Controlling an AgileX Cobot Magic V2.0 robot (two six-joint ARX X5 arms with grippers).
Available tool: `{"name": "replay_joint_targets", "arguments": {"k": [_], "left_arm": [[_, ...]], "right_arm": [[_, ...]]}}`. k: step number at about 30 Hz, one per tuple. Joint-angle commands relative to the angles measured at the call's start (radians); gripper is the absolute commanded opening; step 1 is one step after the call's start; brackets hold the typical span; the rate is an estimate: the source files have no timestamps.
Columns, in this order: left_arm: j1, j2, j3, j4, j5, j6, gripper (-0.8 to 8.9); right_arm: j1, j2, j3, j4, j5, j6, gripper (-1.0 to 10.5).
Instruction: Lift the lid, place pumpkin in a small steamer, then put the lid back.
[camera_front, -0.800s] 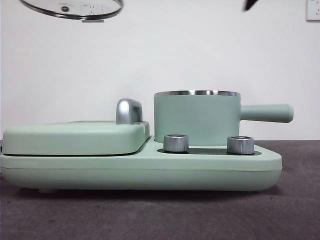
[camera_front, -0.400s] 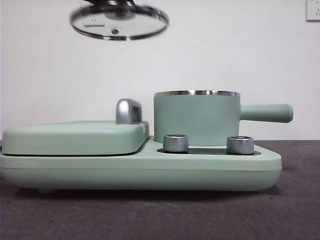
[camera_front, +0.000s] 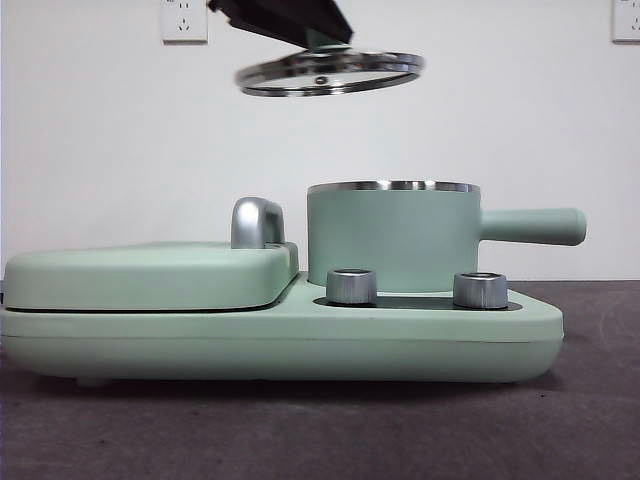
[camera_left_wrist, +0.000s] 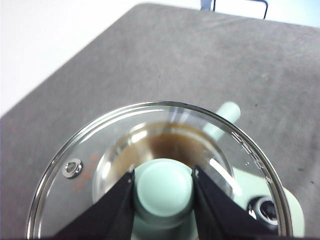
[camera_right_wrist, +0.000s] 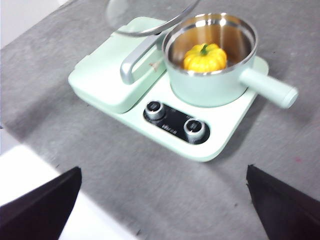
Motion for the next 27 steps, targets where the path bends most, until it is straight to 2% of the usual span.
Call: {"name": "replay_joint_targets", "arguments": {"k": [1,13,27], "left_arm": [[-0.019,0.040,0.017,0.071,0.009,0.023,0.14],[-0.053,0.143,0.017,0.218,0.009,-0.010,0.14],[-0.059,0.227,0.017,0.261,0.009,-0.030,0.13]], "right_arm": [[0.005,-0.038,-0.017,0.015,-0.020,0.030,5.2],[0.005,-0.067,-0.030,0.027,-0.055,0.070,5.2],[0.005,-0.067,-0.030,0.027,-0.056,0.100,5.2]]}}
